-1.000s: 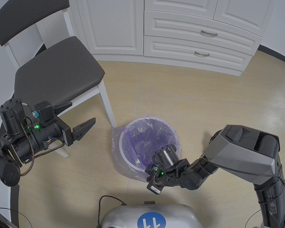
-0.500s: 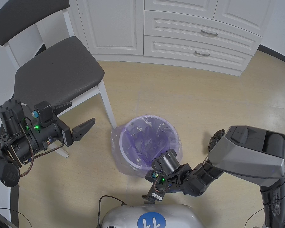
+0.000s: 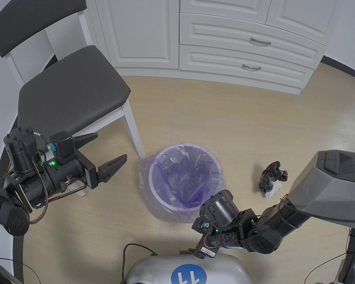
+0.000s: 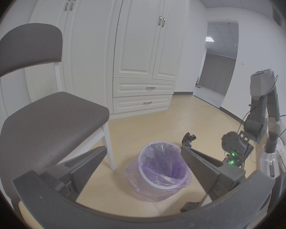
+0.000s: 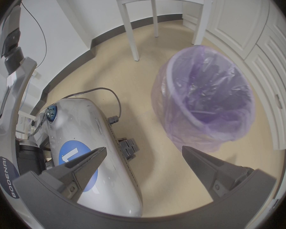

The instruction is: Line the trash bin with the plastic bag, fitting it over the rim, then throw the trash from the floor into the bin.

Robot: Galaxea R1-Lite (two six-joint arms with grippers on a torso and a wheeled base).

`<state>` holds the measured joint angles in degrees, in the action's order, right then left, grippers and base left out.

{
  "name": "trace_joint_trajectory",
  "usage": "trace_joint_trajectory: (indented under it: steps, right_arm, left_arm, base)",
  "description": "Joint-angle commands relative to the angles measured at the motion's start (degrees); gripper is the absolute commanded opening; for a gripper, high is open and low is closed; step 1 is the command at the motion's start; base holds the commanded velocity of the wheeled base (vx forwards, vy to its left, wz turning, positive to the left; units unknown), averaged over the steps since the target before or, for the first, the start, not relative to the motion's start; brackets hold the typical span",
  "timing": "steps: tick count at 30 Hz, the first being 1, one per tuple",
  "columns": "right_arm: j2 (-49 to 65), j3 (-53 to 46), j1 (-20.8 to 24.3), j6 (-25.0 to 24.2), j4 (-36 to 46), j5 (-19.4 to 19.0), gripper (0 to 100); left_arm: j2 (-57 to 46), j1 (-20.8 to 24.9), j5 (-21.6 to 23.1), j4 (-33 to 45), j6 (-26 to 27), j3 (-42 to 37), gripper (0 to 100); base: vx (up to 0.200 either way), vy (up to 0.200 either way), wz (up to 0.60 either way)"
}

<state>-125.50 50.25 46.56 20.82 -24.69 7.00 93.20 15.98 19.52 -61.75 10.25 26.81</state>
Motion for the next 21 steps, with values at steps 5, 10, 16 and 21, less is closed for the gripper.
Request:
trace_joint_trajectory:
  steps: [5,10,16,21]
  right_arm:
    - [13.7,-8.7,0.6,-13.0,-1.2,5.0,100]
    - [16.5,-12.4,-2.1,-19.8,-8.2,5.4,100]
    - [16.0,-14.8,-8.9,-22.2,-19.9,7.0,100]
    - [17.3,-12.8,-11.0,-21.4,-20.8,7.1,100]
  left_arm:
    - [8.8,6.6,-11.3,0.0,-0.5,2.5,100]
    - [15.1,9.5,-17.8,0.7,-1.6,6.3,100]
    - [23.0,12.7,-25.6,9.3,-3.7,18.7,100]
    - [25.9,13.3,-27.9,27.7,-5.4,32.9,100]
  base:
    - [0.000,0.000,0.00]
    - [0.000,0.000,0.00]
    - [0.000,0.000,0.00]
    - [0.000,0.000,0.00]
